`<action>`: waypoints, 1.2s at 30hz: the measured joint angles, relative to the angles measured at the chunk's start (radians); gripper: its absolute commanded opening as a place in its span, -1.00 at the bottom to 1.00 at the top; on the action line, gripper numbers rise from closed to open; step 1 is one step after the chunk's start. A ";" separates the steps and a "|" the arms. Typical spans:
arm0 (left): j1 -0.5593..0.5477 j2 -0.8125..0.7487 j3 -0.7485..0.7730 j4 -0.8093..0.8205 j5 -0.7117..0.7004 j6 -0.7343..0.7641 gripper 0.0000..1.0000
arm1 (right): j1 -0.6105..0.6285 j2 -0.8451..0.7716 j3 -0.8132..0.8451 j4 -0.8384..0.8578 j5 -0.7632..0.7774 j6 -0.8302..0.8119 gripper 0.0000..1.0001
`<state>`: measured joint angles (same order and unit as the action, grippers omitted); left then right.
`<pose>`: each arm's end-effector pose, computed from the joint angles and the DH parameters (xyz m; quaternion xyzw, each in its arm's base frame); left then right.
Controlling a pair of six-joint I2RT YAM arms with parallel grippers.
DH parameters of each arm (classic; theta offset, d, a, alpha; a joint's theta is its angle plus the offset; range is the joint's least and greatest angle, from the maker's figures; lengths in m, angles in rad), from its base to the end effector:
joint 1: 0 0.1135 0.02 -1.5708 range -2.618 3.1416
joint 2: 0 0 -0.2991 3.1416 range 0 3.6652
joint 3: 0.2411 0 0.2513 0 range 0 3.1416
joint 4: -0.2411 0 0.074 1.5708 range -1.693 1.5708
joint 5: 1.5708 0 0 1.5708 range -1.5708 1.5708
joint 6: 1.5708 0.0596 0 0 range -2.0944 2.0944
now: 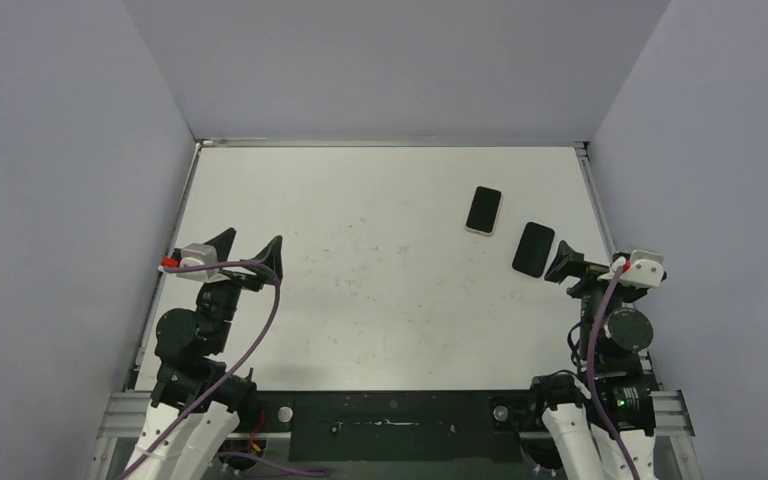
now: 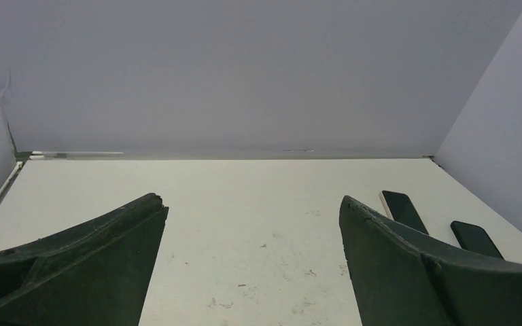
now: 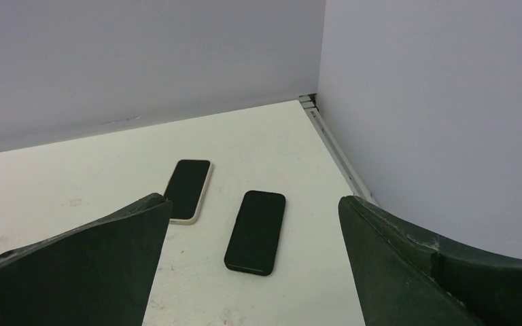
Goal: Take the phone out of the phone case
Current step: Pick up the phone at the center of the board.
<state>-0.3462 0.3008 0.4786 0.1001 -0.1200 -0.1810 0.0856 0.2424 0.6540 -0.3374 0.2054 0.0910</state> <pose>0.0889 -0.0245 0.3409 0.0019 0.6032 -0.1727 0.7787 0.0621 -0.0069 0.3477 0.0770 0.6766 -0.0052 0.7323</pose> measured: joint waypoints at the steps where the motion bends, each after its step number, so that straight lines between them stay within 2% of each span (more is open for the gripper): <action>1: 0.000 -0.003 0.000 0.000 -0.002 0.000 0.95 | 0.000 0.005 0.000 0.000 0.000 0.000 1.00; 7: 0.000 -0.016 0.000 0.000 -0.007 0.000 0.95 | -0.001 0.025 0.001 -0.002 0.003 0.019 1.00; 11: -0.002 -0.026 0.000 -0.002 -0.007 0.000 0.95 | -0.001 0.106 0.025 -0.026 0.004 0.053 1.00; 20: -0.005 -0.056 0.000 -0.003 -0.007 0.001 0.95 | -0.001 0.468 0.172 -0.166 -0.001 0.164 1.00; 28: -0.027 -0.075 0.000 -0.013 -0.016 0.006 0.95 | -0.002 0.879 0.302 -0.303 0.027 0.326 1.00; 36: -0.055 -0.103 0.000 -0.021 -0.032 0.015 0.95 | -0.031 0.932 0.270 -0.252 0.013 0.323 1.00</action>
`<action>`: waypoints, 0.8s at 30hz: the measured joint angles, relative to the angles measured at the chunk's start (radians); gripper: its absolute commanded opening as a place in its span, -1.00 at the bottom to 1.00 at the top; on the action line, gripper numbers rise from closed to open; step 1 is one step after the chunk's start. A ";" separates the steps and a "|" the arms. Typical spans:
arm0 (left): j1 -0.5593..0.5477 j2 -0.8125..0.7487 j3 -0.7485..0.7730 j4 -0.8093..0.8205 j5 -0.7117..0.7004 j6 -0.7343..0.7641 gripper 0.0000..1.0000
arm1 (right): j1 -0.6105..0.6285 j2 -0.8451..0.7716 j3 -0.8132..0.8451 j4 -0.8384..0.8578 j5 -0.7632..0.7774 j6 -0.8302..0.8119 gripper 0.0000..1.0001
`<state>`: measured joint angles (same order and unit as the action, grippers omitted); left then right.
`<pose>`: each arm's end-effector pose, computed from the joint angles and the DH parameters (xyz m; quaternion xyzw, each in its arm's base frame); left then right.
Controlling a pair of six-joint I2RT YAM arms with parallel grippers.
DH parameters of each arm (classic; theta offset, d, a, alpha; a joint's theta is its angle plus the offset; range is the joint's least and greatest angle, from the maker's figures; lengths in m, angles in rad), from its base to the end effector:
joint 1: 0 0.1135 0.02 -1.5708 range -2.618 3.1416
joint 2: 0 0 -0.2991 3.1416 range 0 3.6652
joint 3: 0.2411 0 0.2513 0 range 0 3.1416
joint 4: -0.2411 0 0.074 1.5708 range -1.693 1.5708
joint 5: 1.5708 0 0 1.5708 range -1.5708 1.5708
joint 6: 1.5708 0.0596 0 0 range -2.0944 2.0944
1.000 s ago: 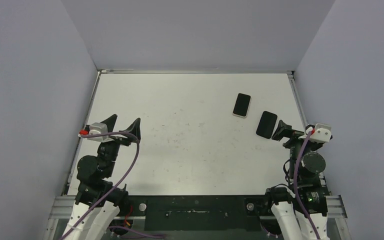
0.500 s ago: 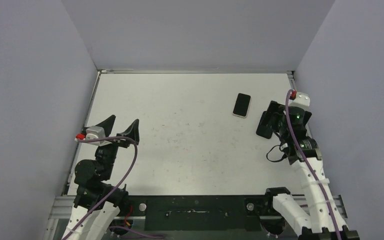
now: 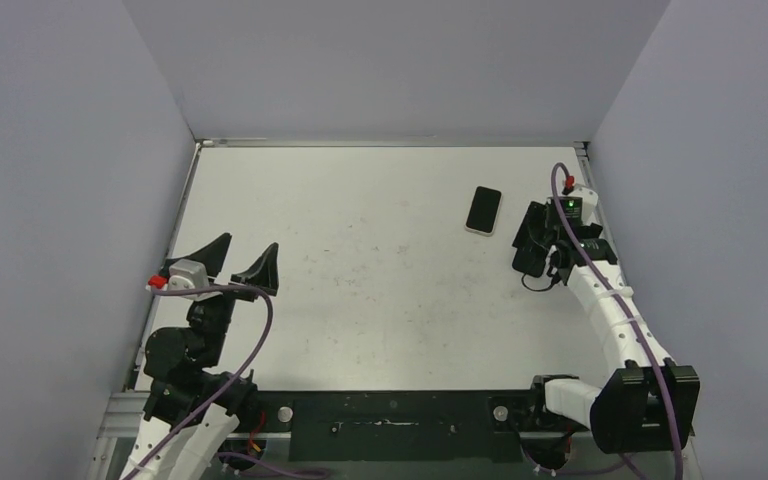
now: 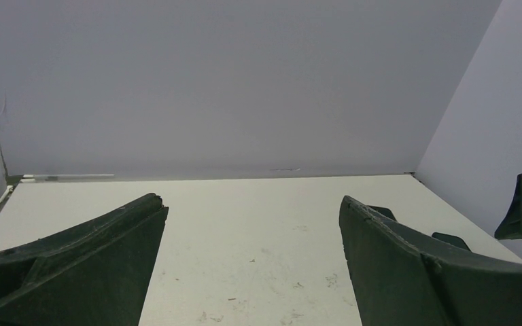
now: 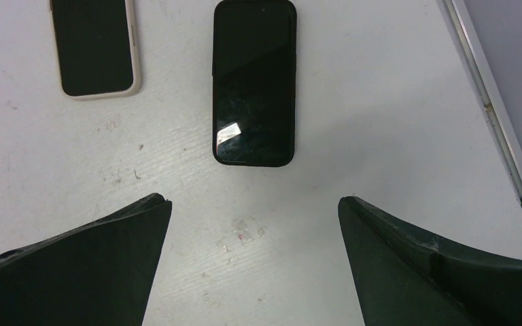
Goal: Take the phone out of the phone case
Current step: Pick up the phone at the center of the board.
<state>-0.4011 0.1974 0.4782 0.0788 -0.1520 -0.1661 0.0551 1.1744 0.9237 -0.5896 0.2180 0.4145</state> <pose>0.0670 -0.0186 0.3442 0.0046 0.5710 -0.1879 0.7991 0.2443 0.0006 0.2885 0.2042 0.9066 -0.0162 0.3690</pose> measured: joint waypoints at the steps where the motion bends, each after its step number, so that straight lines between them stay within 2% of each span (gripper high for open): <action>1: -0.005 -0.004 0.000 0.000 -0.001 0.002 0.95 | -0.011 0.002 -0.005 0.016 -0.010 -0.006 1.00; 4: -0.014 -0.012 0.000 -0.001 -0.001 0.005 0.95 | -0.087 0.050 -0.003 0.059 -0.075 -0.028 1.00; 11: -0.017 -0.022 0.000 -0.014 0.001 0.015 0.95 | -0.247 0.269 0.015 0.127 -0.225 -0.052 1.00; 17: -0.018 -0.013 0.000 -0.033 0.020 0.021 0.95 | -0.266 0.416 0.092 0.154 -0.288 -0.060 1.00; 24: -0.019 0.042 0.000 -0.092 0.030 0.007 0.95 | -0.265 0.489 0.147 0.174 -0.303 -0.074 1.00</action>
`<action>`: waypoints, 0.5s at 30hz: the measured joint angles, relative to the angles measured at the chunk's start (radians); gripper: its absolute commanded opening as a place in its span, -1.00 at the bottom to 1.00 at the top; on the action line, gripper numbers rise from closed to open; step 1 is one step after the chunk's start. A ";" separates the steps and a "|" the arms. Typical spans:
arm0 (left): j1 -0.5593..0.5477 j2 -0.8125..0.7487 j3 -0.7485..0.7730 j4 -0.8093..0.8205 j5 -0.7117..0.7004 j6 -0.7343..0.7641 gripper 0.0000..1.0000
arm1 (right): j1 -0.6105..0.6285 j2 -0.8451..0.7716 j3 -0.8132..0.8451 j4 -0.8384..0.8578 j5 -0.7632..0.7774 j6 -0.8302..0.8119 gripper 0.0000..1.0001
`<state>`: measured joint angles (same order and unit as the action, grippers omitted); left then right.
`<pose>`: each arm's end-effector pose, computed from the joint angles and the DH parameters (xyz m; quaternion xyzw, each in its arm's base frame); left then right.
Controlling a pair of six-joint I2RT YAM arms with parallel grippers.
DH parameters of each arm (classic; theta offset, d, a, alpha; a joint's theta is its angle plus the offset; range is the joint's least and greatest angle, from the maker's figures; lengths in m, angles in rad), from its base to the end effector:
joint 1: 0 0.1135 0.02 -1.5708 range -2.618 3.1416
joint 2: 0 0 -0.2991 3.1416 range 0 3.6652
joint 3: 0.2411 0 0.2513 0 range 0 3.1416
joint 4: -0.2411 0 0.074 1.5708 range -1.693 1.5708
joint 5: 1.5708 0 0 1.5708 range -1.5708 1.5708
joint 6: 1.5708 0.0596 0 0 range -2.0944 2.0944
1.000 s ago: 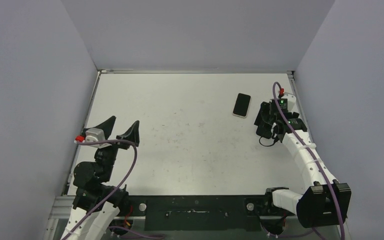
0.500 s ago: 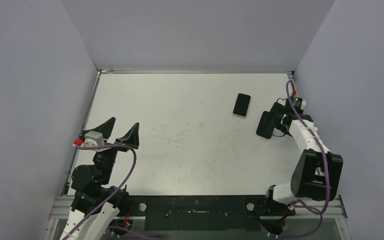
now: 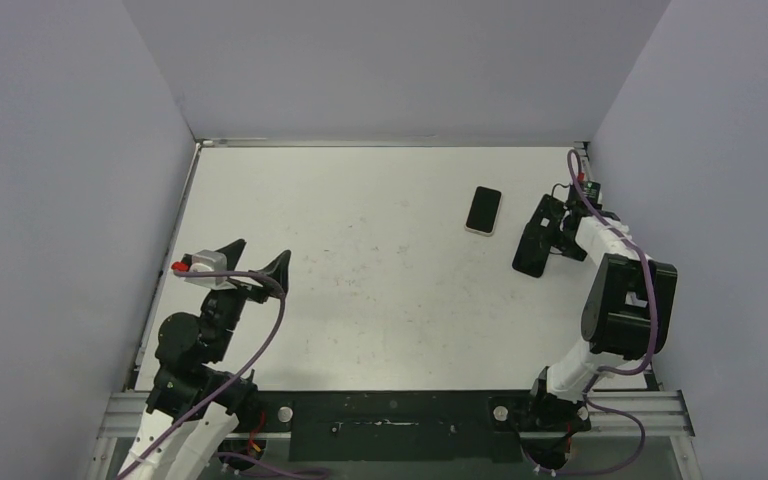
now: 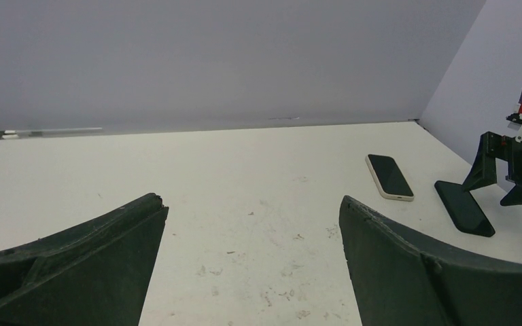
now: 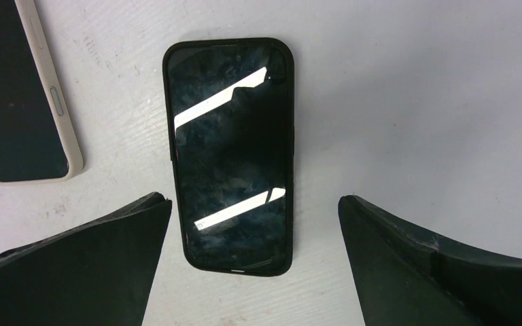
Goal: Take the phone out of the phone case
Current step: Pick up the phone at the center of the board.
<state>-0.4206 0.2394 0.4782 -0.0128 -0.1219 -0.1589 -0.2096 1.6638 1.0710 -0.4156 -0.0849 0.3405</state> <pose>0.0779 -0.0269 0.3303 0.0339 0.6226 -0.1867 0.7592 0.3481 -0.0689 0.2119 0.2494 0.9270 0.0588 0.2740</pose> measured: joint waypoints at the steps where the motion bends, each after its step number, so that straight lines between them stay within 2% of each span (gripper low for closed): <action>1: 0.000 0.002 0.000 -0.013 0.000 -0.006 0.95 | 0.000 0.009 0.008 0.003 0.000 -0.003 1.00; 15: -0.003 0.005 0.000 -0.065 -0.015 -0.017 0.95 | 0.050 0.126 0.084 0.008 0.000 -0.034 1.00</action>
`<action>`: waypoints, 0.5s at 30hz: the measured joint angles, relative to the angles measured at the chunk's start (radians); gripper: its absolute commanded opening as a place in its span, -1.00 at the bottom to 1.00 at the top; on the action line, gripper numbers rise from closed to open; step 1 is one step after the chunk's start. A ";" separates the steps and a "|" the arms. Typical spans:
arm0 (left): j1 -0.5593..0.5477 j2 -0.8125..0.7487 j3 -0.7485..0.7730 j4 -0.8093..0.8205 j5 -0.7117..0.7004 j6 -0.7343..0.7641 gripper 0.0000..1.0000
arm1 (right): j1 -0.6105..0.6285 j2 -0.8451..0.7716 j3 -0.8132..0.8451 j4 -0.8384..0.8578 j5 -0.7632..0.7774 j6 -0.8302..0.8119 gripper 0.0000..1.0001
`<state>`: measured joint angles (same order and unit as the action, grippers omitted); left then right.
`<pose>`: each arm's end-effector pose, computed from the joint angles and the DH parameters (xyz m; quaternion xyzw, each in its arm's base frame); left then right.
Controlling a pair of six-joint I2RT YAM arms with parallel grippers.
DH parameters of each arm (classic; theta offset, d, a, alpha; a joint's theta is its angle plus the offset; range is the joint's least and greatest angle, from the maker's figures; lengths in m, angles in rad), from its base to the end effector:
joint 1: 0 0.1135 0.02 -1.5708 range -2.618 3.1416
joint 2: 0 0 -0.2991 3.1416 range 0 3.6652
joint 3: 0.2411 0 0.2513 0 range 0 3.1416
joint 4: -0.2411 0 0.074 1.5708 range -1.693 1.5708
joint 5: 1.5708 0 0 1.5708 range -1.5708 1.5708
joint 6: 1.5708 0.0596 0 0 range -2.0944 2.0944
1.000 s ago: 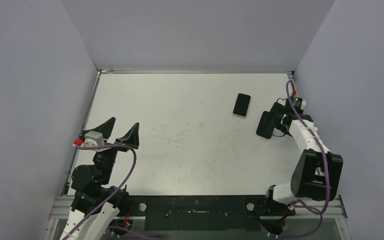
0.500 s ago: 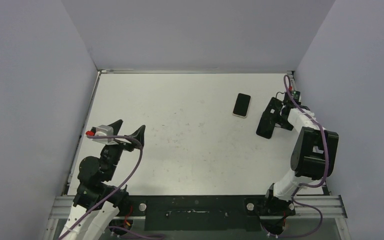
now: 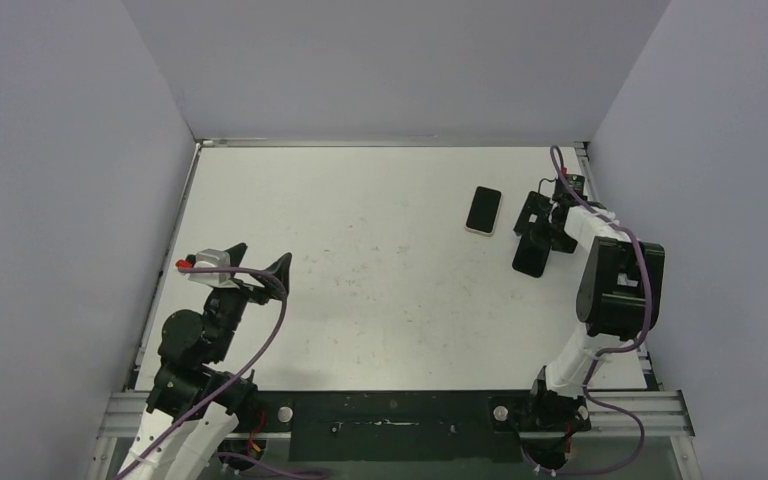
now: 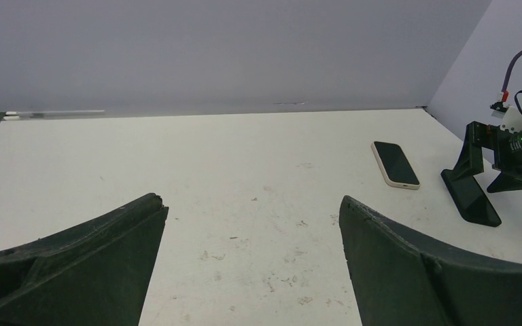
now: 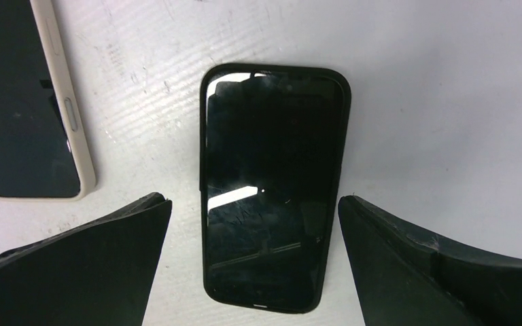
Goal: Take the phone out of the phone case
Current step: Pick up the phone at the center of the board.
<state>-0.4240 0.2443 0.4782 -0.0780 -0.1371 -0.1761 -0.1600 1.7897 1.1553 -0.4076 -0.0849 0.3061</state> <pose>0.0805 -0.0274 0.3214 0.0285 0.6498 -0.1816 0.7375 0.3803 -0.0562 0.1940 0.2119 0.9409 0.0599 0.2574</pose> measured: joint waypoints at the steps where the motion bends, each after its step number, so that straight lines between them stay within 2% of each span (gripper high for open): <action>1: 0.000 0.000 0.000 -0.001 0.000 0.000 0.95 | 0.005 0.010 0.013 -0.003 0.002 0.000 1.00; 15: 0.000 -0.001 0.000 0.000 0.008 0.000 0.95 | 0.017 0.075 0.068 -0.017 0.027 -0.014 0.98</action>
<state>-0.4240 0.2432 0.4782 -0.0784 -0.1287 -0.1757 -0.1429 1.8645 1.2228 -0.4244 -0.0578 0.2920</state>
